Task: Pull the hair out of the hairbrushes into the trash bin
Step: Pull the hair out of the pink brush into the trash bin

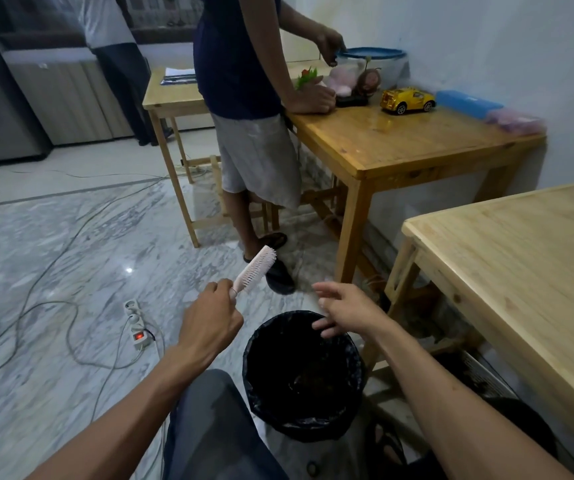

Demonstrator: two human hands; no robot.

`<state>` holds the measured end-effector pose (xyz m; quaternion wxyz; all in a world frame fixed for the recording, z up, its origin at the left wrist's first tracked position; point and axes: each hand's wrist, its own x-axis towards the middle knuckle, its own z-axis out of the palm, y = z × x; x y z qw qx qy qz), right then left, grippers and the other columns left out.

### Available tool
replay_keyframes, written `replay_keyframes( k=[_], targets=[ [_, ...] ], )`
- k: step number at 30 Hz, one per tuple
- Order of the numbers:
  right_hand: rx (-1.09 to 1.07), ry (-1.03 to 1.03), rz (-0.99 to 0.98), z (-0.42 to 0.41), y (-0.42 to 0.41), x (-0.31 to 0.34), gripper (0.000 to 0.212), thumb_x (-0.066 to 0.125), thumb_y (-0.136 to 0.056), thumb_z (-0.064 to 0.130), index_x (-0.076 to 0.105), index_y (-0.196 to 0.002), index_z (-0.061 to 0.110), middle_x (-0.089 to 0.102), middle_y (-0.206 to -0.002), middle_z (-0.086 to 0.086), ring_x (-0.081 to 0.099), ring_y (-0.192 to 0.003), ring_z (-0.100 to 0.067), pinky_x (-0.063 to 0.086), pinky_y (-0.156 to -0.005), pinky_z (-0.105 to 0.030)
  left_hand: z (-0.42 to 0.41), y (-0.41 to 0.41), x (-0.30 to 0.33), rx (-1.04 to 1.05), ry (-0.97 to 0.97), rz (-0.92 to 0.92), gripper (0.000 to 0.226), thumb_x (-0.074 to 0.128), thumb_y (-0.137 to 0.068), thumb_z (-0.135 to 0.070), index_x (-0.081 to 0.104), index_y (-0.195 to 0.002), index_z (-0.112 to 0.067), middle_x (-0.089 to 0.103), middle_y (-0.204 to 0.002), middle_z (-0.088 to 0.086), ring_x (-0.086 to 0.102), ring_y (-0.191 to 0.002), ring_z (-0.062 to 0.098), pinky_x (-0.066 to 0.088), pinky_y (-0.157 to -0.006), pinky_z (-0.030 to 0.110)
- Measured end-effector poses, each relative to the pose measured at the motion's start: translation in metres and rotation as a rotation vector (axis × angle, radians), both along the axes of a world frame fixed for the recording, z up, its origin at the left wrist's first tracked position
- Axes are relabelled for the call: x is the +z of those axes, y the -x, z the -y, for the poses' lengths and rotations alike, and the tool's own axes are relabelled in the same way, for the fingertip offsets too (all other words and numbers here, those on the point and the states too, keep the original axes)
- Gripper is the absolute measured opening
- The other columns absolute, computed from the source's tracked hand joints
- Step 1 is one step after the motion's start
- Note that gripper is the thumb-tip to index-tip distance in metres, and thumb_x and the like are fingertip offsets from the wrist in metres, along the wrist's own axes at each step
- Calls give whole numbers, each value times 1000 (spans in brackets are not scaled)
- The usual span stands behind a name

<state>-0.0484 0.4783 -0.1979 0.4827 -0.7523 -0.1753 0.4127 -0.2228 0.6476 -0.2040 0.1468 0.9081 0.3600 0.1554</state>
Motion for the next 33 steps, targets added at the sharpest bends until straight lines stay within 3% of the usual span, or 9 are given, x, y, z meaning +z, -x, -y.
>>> replay_keyframes(
  k=[3,7,10,12,15,19,23,28,33],
  targets=[
    [-46,-3,-105,-4,3,6,64,31,-105,-4,21,-164,16,27,-168,-14,77,-92,-31,64,-56,-32,6,-5,3,-9,29,63,26,44,-102,-23,58,-122,-13,64,-103,10,59,-78,31,48,-64,42],
    [-25,21,135,-2,-4,15,55,43,-98,-13,54,-147,9,56,-150,-9,77,-69,-20,61,-52,-26,13,-10,7,-50,46,106,29,47,-101,-23,60,-124,-13,67,-105,11,60,-80,31,49,-65,43],
    [-27,32,351,1,-9,17,35,77,-91,15,72,-126,14,75,-110,-2,74,-79,-17,63,-77,-38,18,-14,9,-59,81,130,28,49,-100,-22,61,-123,-13,68,-102,11,59,-79,30,45,-63,40],
    [-1,74,449,1,-10,20,37,76,-92,36,73,-124,19,72,-110,3,67,-103,-15,55,-96,-39,22,-15,10,-66,103,142,27,51,-99,-22,63,-122,-13,70,-99,11,58,-77,29,46,-64,40],
    [26,91,413,-2,-8,19,44,62,-98,48,67,-133,23,69,-126,2,63,-116,-17,51,-106,-43,27,-15,11,-83,127,141,26,51,-99,-22,63,-120,-13,70,-94,10,59,-76,29,48,-64,42],
    [-66,-14,99,-10,-9,11,59,63,-100,41,48,-149,12,62,-138,-9,74,-102,-23,64,-87,-40,32,-16,11,-95,153,145,26,52,-96,-22,65,-118,-15,64,-80,4,54,-67,26,37,-56,36],
    [-131,-161,-102,-19,-3,13,48,62,-102,35,57,-137,3,74,-113,-13,79,-89,-22,66,-70,-32,40,-22,17,-128,167,136,26,50,-93,-24,64,-115,-17,67,-79,5,54,-65,24,34,-55,35],
    [-240,-282,-113,-29,-2,33,24,64,-102,30,71,-104,7,77,-86,-8,74,-70,-16,64,-66,-27,47,-29,26,-109,148,170,26,52,-95,-41,60,-107,-18,72,-82,7,61,-70,28,36,-55,36],
    [-308,-289,-98,-29,-3,51,28,55,-106,29,69,-106,5,77,-81,-10,76,-67,-18,65,-72,-33,56,-31,41,-169,114,185,26,55,-96,-32,62,-115,-16,72,-84,6,60,-68,23,48,-58,41]
  ],
)
